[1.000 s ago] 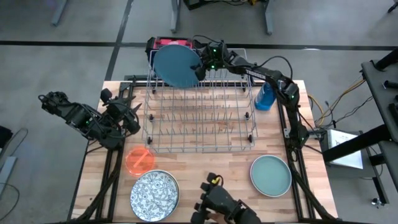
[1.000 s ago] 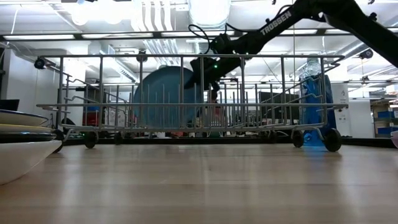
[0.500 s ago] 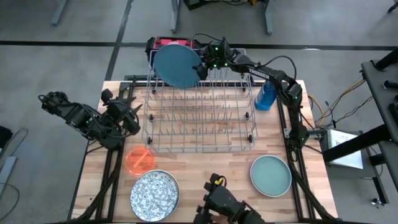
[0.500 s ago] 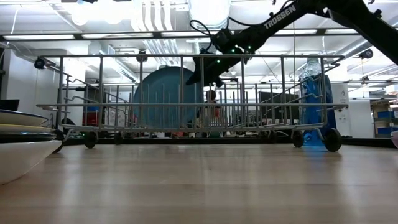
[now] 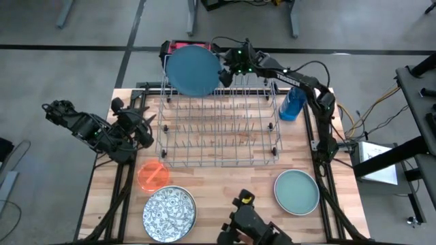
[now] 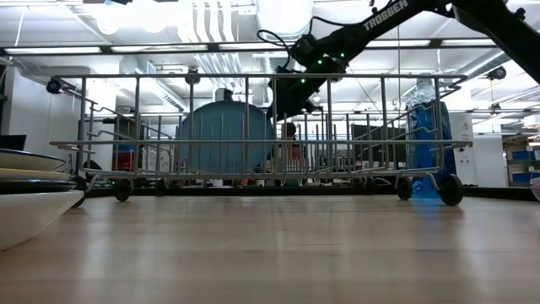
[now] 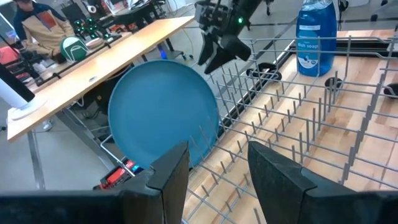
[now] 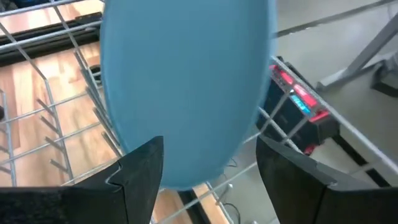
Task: Sort dishes
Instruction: Put the white patterned plate in the dish rack
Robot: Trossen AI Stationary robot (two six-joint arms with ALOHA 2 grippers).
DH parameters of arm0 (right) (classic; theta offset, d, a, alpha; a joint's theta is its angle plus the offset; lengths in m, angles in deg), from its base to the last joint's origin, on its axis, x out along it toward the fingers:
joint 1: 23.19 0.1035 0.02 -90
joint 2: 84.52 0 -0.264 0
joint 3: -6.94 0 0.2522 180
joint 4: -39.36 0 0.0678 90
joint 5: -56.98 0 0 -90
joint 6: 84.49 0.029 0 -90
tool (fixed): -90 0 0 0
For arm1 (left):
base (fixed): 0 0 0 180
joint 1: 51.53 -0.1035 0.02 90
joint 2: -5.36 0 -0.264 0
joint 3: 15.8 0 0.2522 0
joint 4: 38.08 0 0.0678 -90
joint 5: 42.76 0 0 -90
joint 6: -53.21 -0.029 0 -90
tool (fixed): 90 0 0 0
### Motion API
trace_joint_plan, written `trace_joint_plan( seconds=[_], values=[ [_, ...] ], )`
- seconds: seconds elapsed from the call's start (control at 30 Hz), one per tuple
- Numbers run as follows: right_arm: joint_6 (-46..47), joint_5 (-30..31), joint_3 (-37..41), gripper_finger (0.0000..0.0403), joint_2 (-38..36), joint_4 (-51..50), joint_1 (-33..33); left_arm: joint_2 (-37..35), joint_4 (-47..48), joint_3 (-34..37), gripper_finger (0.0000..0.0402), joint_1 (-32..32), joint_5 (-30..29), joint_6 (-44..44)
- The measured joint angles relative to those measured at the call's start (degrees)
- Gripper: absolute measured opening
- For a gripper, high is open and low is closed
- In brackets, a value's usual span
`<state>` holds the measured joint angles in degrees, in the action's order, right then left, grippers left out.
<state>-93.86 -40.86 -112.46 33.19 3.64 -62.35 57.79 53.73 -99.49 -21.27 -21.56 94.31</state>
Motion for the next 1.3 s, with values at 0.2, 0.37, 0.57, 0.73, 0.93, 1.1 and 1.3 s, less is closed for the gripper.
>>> trace_joint_plan(
  seconds=[0.2,0.37,0.57,0.73,0.93,1.1,1.3],
  values=[
    [-0.87,0.48,-0.01,0.0236,-2.17,-1.9,0.0,0.41,-0.03,0.0,0.0155,0.01,0.6,0.0],
    [-1.52,0.47,-0.02,0.0233,-5.29,-6.29,0.2,1.54,-0.79,0.0,0.0155,-0.01,2.31,0.57],
    [-3.41,0.13,1.11,0.0225,-11.0,-17.16,2.91,4.79,-5.46,0.0,0.0155,0.04,16.04,0.64],
    [-3.87,-1.45,6.69,0.0205,-17.02,-20.31,9.04,10.02,-6.53,0.0,0.0155,1.16,28.07,0.9],
    [-1.7,-1.38,16.25,0.0187,-26.66,-19.25,18.6,16.61,-6.56,0.0,0.0155,5.08,37.16,3.79],
    [3.95,-1.2,24.78,0.0174,-34.01,-17.48,26.73,20.61,-6.55,0.0,0.0155,9.08,37.56,7.56],
    [13.21,-1.09,33.56,0.0156,-40.69,-14.9,37.03,23.58,-7.02,0.0,0.0155,14.66,42.27,14.64]
  ],
)
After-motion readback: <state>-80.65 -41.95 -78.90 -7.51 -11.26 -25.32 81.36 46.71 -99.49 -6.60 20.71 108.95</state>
